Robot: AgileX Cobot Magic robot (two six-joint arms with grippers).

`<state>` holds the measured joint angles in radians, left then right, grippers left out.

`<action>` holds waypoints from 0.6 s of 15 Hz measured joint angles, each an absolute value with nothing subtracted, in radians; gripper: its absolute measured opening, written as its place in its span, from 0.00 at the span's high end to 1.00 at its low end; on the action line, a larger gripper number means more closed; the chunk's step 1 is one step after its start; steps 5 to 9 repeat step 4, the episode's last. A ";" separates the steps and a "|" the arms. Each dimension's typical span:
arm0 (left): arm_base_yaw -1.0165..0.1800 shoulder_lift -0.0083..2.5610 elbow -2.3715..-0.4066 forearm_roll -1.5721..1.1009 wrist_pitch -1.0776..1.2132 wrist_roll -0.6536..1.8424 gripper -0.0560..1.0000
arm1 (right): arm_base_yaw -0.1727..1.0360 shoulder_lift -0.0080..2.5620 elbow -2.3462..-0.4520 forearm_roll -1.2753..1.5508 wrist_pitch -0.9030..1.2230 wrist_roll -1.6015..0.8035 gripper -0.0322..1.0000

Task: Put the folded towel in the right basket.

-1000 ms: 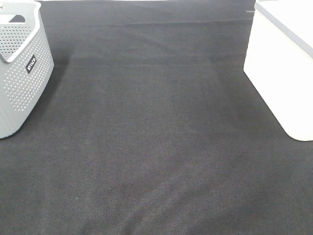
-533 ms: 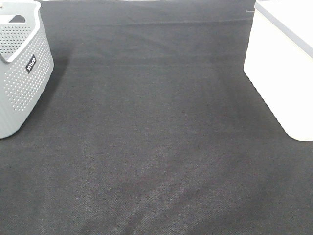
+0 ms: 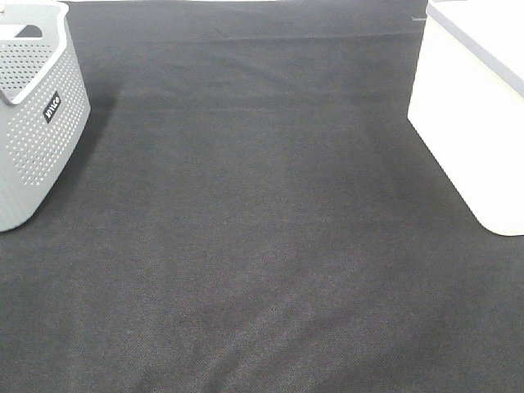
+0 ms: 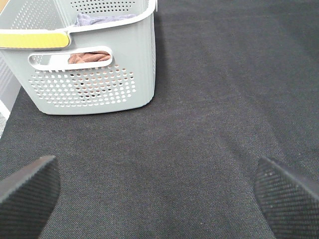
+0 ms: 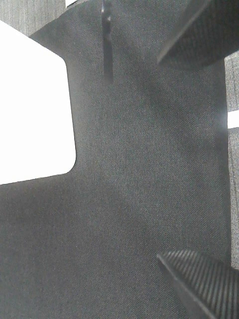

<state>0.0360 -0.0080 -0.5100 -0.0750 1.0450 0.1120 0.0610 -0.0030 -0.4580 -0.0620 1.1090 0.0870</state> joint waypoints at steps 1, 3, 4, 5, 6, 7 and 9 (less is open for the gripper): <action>0.036 -0.008 -0.510 -0.075 1.045 0.112 0.01 | 0.061 -0.003 -0.458 -0.062 1.109 0.087 0.06; 0.036 -0.008 -0.510 -0.075 1.045 0.112 0.01 | 0.061 -0.003 -0.458 -0.062 1.109 0.087 0.06; 0.036 -0.008 -0.510 -0.075 1.045 0.112 0.01 | 0.061 -0.003 -0.458 -0.062 1.109 0.087 0.06; 0.036 -0.008 -0.510 -0.075 1.045 0.112 0.01 | 0.061 -0.003 -0.458 -0.062 1.109 0.087 0.06; 0.036 -0.008 -0.510 -0.075 1.045 0.112 0.01 | 0.061 -0.003 -0.458 -0.062 1.109 0.087 0.06; 0.036 -0.008 -0.510 -0.075 1.045 0.112 0.01 | 0.061 -0.003 -0.458 -0.062 1.109 0.087 0.06; 0.036 -0.008 -0.510 -0.075 1.045 0.112 0.01 | 0.061 -0.003 -0.458 -0.062 1.109 0.087 0.06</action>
